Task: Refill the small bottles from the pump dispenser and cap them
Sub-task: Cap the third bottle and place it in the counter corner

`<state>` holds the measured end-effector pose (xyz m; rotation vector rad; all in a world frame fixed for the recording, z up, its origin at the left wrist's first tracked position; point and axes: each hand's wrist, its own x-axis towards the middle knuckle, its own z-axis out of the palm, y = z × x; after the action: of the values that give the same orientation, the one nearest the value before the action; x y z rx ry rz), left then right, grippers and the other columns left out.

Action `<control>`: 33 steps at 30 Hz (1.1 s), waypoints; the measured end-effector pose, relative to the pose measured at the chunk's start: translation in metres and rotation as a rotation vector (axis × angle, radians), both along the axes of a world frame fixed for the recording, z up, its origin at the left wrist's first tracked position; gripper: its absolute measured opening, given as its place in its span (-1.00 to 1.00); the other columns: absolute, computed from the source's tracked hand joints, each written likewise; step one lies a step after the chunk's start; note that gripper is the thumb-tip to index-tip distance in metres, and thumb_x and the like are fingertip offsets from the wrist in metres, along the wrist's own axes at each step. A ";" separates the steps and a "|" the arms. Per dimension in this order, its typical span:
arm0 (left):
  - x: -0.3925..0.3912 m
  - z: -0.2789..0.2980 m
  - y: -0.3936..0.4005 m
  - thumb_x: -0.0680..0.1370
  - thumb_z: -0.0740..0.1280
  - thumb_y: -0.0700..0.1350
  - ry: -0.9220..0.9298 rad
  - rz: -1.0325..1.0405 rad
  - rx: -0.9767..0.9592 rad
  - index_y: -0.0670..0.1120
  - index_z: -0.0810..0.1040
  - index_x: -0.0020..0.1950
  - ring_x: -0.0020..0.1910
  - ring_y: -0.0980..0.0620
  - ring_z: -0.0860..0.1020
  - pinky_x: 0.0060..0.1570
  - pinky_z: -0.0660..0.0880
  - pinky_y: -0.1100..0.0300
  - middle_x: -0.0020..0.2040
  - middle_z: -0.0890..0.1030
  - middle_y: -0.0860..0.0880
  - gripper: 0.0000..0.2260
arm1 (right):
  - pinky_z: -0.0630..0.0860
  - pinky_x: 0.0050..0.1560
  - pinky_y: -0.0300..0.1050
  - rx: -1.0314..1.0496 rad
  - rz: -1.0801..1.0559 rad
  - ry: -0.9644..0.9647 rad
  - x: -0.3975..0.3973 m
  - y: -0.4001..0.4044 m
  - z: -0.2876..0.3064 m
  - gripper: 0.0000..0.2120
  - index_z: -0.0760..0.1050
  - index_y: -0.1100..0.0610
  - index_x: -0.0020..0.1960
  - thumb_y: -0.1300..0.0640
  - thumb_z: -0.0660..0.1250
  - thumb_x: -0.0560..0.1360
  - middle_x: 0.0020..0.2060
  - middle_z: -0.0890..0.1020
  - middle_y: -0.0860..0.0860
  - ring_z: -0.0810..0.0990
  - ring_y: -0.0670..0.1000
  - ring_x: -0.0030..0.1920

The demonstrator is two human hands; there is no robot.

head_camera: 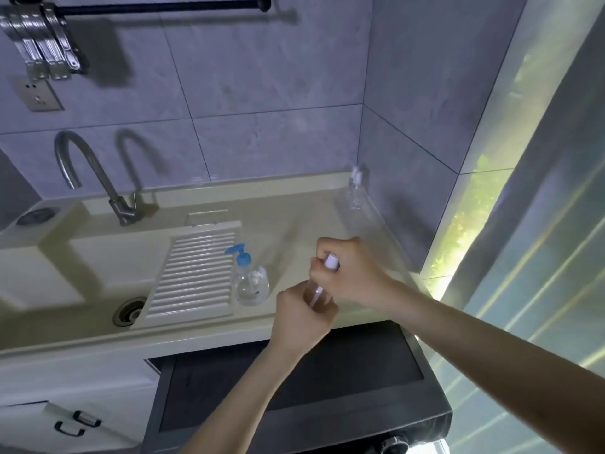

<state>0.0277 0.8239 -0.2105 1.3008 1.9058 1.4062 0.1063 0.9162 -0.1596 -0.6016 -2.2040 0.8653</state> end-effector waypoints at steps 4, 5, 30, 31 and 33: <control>-0.023 0.006 0.005 0.47 0.33 -0.28 -0.343 -0.343 -0.125 -0.16 0.36 -0.41 -0.62 0.02 0.32 -0.53 0.22 0.14 -0.56 0.34 -0.09 -0.73 | 0.29 -0.43 -0.33 0.179 0.160 -0.208 0.006 0.008 0.025 -0.72 0.40 0.04 -0.32 -0.04 0.38 0.47 -0.53 0.44 -0.15 0.41 -0.14 -0.49; -0.031 0.011 0.003 0.48 0.32 -0.29 -0.437 -0.546 -0.151 -0.17 0.35 -0.40 -0.63 0.02 0.32 -0.53 0.20 0.19 -0.55 0.32 -0.09 -0.73 | 0.29 -0.40 -0.39 0.256 0.248 -0.196 0.008 0.008 0.037 -0.75 0.46 0.07 -0.27 -0.06 0.37 0.47 -0.51 0.46 -0.18 0.43 -0.16 -0.47; -0.059 -0.020 0.091 0.42 0.41 -0.24 -0.034 0.036 0.028 0.00 0.42 -0.37 -0.51 0.09 0.42 -0.43 0.40 0.12 -0.45 0.51 -0.07 -0.74 | 0.42 -0.27 -0.17 -0.123 0.037 -0.117 -0.044 0.076 -0.001 -0.80 0.48 0.19 -0.22 0.10 0.43 0.45 -0.35 0.59 0.04 0.51 -0.08 -0.33; -0.059 -0.017 0.100 0.42 0.44 -0.20 -0.077 0.030 0.026 0.02 0.45 -0.31 -0.47 0.06 0.47 -0.41 0.43 0.07 -0.38 0.56 -0.08 -0.78 | 0.39 -0.30 -0.19 -0.147 0.030 -0.106 -0.044 0.083 0.002 -0.78 0.46 0.18 -0.28 0.12 0.44 0.44 -0.38 0.57 0.06 0.49 -0.11 -0.35; -0.060 -0.011 0.119 0.40 0.49 -0.16 -0.237 -0.069 0.053 0.14 0.48 -0.07 -0.21 0.10 0.61 -0.30 0.49 0.17 -0.12 0.63 0.02 -0.72 | 0.31 -0.38 -0.27 -0.097 -0.033 -0.136 -0.043 0.101 0.008 -0.71 0.39 0.11 -0.36 0.13 0.44 0.43 -0.47 0.49 0.00 0.41 -0.18 -0.43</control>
<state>-0.0318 0.9430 -0.2216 1.1544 1.6639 1.5112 0.0629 1.0170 -0.1516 -0.7615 -2.2763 0.9436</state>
